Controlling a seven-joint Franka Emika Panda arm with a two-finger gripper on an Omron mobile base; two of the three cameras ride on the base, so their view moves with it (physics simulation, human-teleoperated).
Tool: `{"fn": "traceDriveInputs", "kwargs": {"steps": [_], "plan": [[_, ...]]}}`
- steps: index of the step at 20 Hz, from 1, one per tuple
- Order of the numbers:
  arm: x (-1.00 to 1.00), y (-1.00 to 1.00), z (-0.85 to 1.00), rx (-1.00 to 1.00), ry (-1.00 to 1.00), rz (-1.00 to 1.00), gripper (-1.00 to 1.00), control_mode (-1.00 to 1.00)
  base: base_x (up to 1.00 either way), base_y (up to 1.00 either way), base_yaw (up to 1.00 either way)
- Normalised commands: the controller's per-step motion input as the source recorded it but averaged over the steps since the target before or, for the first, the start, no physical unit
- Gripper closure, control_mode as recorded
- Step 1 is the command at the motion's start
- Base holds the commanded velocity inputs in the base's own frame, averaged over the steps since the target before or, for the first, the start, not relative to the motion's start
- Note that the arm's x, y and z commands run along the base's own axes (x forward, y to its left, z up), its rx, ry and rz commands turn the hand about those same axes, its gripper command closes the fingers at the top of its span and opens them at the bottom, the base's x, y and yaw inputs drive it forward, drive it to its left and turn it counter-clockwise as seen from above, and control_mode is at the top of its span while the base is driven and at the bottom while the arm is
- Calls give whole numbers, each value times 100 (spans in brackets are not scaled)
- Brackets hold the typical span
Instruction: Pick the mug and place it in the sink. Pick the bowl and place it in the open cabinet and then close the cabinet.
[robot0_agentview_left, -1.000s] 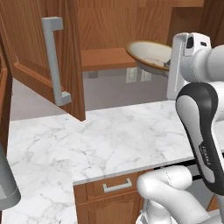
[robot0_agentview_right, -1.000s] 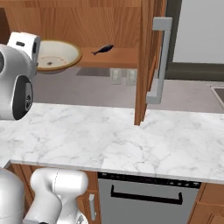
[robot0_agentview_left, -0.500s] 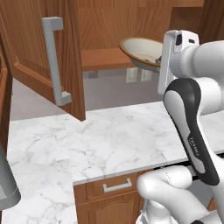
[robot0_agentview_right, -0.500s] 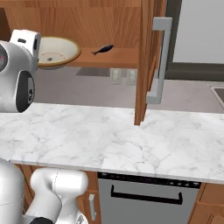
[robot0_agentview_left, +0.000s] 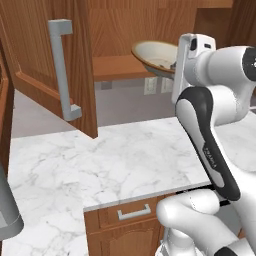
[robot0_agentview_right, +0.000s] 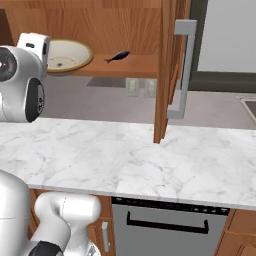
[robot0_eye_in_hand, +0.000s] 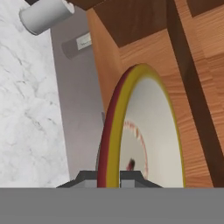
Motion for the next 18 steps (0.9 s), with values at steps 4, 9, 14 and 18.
{"fn": "traceDriveInputs", "kwargs": {"steps": [4,9,14,18], "plan": [[22,6,0,0,0,0,100,-100,0,0,0],[23,10,-1,0,0,0,100,-100,0,0,0],[13,14,-5,0,0,0,100,-100,0,0,0],[16,15,-11,0,0,0,100,-100,0,0,0]]}}
